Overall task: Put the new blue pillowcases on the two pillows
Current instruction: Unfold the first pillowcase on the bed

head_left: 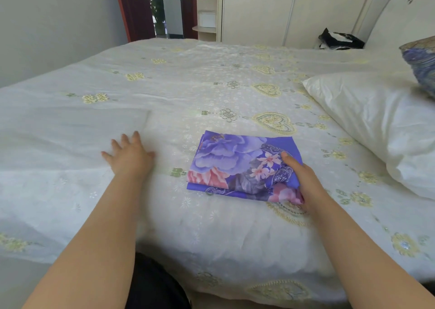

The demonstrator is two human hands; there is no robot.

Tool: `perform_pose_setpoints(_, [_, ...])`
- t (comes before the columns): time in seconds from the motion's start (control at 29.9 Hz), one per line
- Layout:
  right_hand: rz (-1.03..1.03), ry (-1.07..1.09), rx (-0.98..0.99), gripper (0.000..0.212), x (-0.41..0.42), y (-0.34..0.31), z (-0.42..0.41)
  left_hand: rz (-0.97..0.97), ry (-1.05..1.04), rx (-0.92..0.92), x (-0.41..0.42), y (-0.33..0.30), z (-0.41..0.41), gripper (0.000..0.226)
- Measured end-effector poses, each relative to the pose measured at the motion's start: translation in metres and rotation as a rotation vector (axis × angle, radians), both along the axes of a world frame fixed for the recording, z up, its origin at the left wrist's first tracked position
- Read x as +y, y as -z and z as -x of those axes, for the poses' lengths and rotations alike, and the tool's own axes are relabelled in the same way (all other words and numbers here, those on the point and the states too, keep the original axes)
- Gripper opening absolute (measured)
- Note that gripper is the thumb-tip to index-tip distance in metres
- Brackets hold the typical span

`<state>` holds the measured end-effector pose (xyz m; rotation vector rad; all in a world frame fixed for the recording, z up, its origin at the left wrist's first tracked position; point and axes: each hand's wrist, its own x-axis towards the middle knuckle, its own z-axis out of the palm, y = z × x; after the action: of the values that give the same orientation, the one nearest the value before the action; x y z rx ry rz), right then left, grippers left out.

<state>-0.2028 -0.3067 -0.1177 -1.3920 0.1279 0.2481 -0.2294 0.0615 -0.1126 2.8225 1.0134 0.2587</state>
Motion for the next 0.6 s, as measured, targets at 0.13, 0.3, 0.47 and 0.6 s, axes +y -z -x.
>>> perform_pose_setpoints(0.13, [0.072, -0.086, -0.091, 0.038, 0.018, -0.028, -0.006, 0.104, 0.285, -0.177, -0.044, -0.015, -0.003, 0.052])
perform_pose_setpoints(0.3, [-0.099, -0.170, -0.280, 0.037, 0.063, -0.064, -0.011, 0.817, 0.312, -0.038, -0.076, -0.027, 0.012, 0.048])
perform_pose_setpoints(0.47, [-0.046, -0.179, -0.323, 0.024, 0.094, -0.070, -0.024, 0.955, 0.345, -0.729, -0.052, -0.045, 0.024, 0.038])
perform_pose_setpoints(0.6, [0.066, -0.208, -0.374, 0.018, 0.148, -0.066, -0.041, 0.448, 0.145, -1.022, -0.013, -0.062, 0.039, 0.041])
